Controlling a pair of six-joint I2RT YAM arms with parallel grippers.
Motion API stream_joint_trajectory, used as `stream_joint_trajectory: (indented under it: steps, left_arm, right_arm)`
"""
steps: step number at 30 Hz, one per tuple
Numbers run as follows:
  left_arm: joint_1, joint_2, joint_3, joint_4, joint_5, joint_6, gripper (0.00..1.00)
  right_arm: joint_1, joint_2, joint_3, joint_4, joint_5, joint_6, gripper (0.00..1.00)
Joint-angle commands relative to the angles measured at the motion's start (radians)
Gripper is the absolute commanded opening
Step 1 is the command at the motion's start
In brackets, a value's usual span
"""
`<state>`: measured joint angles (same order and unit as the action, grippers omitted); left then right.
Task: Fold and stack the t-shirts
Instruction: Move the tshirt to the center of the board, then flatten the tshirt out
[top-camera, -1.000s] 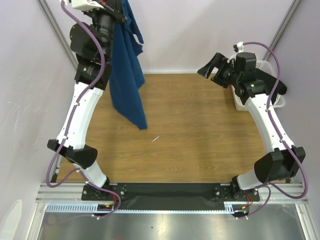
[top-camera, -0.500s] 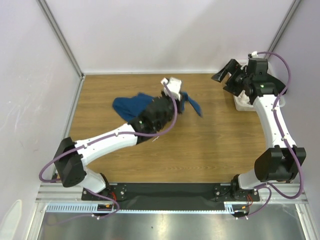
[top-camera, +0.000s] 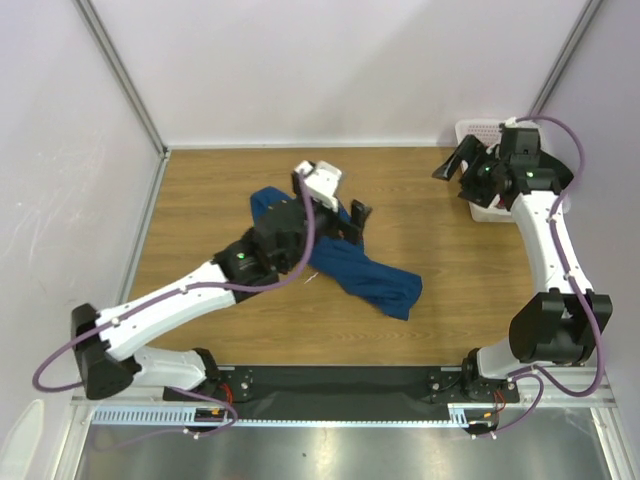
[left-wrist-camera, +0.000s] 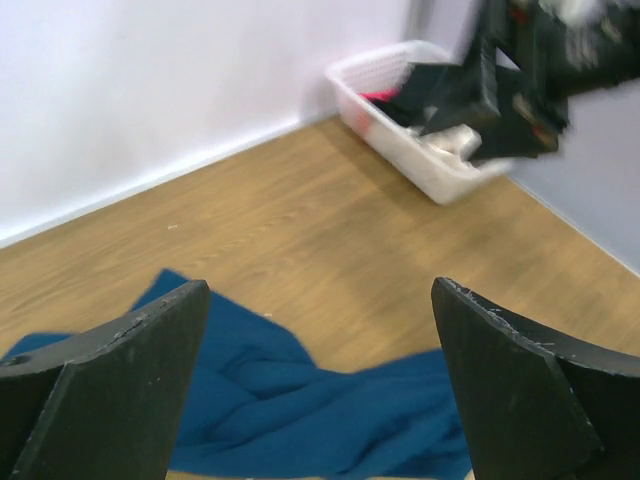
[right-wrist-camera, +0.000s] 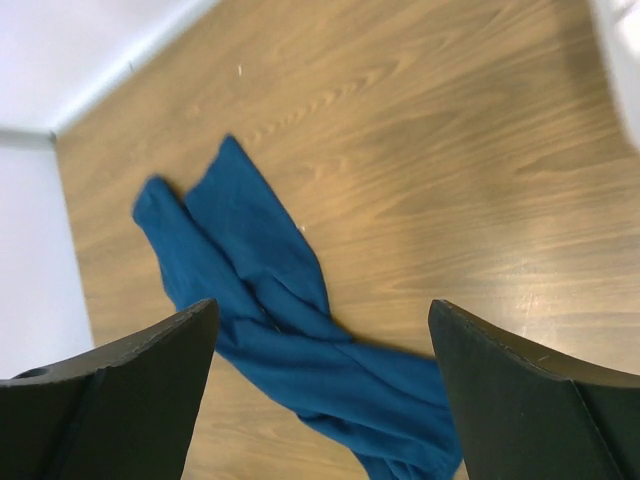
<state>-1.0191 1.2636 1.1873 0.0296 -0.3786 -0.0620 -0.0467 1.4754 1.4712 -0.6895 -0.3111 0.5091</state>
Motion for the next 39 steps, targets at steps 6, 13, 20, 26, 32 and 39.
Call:
stream_joint_trajectory:
  steps: [6, 13, 20, 26, 32, 39]
  left_arm:
    - [0.375, 0.251, 0.355, -0.488, 0.173, -0.271, 1.00]
    - [0.395, 0.657, 0.739, -0.694, 0.032, -0.229, 1.00]
    - [0.429, 0.965, 0.968, -0.659, 0.054, -0.263, 1.00]
    - [0.438, 1.066, 0.940, -0.516, 0.004, -0.311, 0.98]
    - [0.456, 1.149, 0.959, -0.467, 0.023, -0.432, 0.88]
    - [0.458, 1.218, 1.022, -0.516, -0.014, -0.479, 0.87]
  right_arm:
    - [0.252, -0.026, -0.129, 0.028, 0.069, -0.061, 0.92]
    - [0.309, -0.029, -0.299, 0.065, 0.139, 0.019, 0.86]
    - [0.265, -0.150, -0.359, 0.021, 0.225, 0.026, 0.86]
    - [0.179, -0.224, -0.399, 0.010, 0.179, 0.037, 0.86]
    - [0.140, -0.234, -0.393, -0.002, 0.176, 0.019, 0.86]
    - [0.122, -0.225, -0.387, -0.005, 0.179, 0.019, 0.86]
